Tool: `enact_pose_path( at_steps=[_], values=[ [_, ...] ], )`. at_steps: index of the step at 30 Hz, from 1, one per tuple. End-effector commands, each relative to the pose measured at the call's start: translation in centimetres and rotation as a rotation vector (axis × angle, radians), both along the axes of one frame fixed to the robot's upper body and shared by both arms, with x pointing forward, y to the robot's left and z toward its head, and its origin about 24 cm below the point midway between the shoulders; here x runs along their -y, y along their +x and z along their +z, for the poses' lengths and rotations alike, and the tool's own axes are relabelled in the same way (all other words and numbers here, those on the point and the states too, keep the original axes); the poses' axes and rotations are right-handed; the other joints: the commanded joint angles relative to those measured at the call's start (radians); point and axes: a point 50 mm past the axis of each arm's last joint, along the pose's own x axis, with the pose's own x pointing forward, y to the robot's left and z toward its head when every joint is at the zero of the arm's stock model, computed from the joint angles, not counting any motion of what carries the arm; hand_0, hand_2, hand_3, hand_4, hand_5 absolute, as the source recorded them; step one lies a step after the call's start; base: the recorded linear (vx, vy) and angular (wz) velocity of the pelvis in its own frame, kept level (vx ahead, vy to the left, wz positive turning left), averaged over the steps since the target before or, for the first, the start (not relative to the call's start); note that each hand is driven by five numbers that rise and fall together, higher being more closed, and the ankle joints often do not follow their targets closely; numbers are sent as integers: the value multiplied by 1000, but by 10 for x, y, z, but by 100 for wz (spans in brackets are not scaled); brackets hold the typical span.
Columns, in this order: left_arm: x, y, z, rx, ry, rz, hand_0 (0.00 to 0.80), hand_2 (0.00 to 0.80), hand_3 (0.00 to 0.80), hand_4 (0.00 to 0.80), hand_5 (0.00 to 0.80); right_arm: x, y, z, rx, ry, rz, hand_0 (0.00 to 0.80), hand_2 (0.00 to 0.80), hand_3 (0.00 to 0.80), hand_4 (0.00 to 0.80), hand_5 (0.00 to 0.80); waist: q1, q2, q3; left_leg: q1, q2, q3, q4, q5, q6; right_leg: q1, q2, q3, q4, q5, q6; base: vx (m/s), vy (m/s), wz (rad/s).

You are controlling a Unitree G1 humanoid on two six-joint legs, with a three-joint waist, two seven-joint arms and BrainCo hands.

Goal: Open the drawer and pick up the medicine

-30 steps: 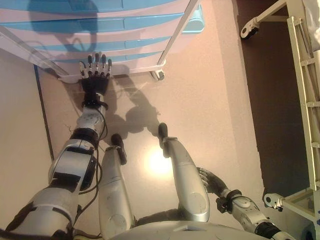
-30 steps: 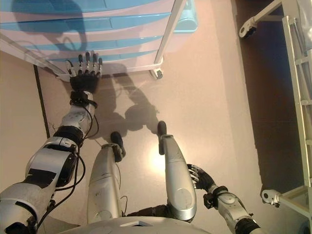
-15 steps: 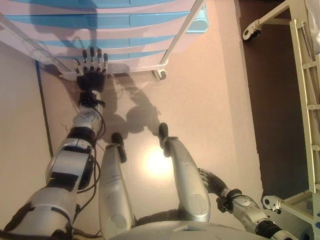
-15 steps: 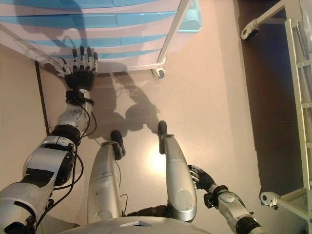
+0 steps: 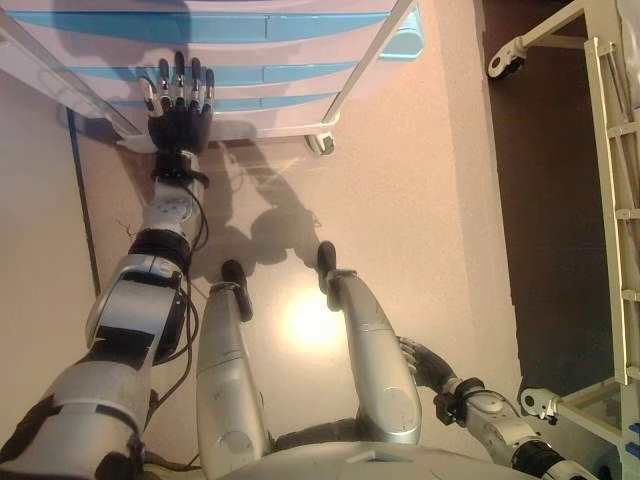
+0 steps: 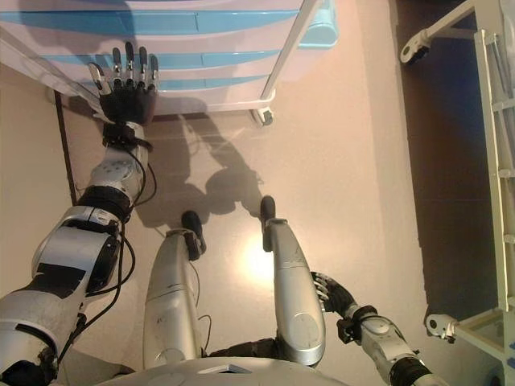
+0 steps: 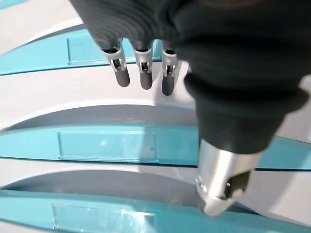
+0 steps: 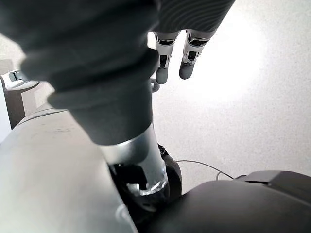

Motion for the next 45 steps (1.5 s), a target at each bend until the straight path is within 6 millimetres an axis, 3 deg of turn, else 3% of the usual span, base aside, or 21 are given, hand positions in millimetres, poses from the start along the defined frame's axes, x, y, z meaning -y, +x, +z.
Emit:
enact_pose_path(
  at_steps=[1, 18, 45],
  values=[
    [24, 3, 76, 221, 92, -65, 0, 0, 0, 0, 0, -38, 56, 45, 277, 181, 45, 0, 0, 0, 0, 0, 15, 25, -25, 98, -45, 126, -220, -25, 64, -61, 25, -4, 85, 47, -7, -8, 40, -2],
    [50, 2, 130, 306, 176, -60, 0, 0, 0, 0, 0, -22, 47, 40, 303, 145, 61, 0, 0, 0, 0, 0, -29, 39, -25, 99, -51, 156, -231, -33, 59, -72, 36, 20, 39, 41, -16, -2, 22, -3],
    [112, -31, 173, 621, 305, -178, 0, 0, 0, 0, 0, -14, 40, 38, 305, 103, 72, 0, 0, 0, 0, 0, -33, 61, -25, 145, -62, 174, -271, -13, 49, -24, 17, 8, 0, 8, -33, -1, 13, 0]
  ],
)
